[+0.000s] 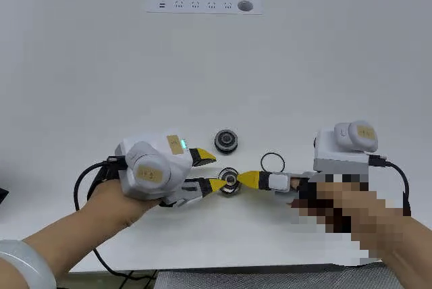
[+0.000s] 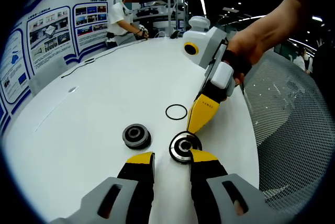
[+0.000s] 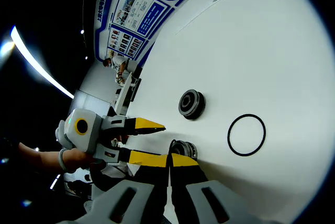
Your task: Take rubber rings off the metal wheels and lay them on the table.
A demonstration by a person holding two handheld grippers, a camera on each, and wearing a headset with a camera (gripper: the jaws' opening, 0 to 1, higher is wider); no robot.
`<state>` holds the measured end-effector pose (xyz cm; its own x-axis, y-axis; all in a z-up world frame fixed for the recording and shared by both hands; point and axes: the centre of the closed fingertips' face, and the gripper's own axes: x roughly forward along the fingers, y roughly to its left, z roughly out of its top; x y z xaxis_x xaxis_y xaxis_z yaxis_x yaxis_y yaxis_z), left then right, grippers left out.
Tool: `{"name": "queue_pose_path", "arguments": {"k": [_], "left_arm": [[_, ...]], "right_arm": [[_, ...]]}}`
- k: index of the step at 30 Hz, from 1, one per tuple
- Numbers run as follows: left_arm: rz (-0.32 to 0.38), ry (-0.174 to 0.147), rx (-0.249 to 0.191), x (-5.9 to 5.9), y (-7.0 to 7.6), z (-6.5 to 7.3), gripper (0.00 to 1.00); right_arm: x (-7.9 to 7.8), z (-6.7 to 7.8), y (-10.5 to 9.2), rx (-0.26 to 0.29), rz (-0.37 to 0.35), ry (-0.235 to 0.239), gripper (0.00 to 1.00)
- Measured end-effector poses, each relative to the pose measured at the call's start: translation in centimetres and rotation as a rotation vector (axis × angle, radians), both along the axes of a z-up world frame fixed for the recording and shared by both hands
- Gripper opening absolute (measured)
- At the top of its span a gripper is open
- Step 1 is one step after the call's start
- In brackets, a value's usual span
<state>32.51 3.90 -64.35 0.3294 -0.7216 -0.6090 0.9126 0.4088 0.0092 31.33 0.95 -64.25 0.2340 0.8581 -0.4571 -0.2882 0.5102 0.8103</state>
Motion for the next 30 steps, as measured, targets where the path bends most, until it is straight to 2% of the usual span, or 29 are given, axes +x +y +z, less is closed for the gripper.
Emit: {"name": "queue_pose_path", "arguments": {"k": [12,19,30], "left_arm": [[0.056,0.011,0.02,0.2,2.3,-0.5,0.3],[0.08,0.011,0.01,0.1,3.0,-0.4,0.32],[0.107,0.012,0.002,0.1,3.7,-0.3,0.35]], "right_arm": [[-0.3,1.6,0.4,0.043,-0.004,-0.009,0.02],[-0.3,2.3,0.2,0.059,-0.012,-0.018,0.02],[0.9,3.0,-1.8,0.063,-0.078,-0.035,0.02]]}}
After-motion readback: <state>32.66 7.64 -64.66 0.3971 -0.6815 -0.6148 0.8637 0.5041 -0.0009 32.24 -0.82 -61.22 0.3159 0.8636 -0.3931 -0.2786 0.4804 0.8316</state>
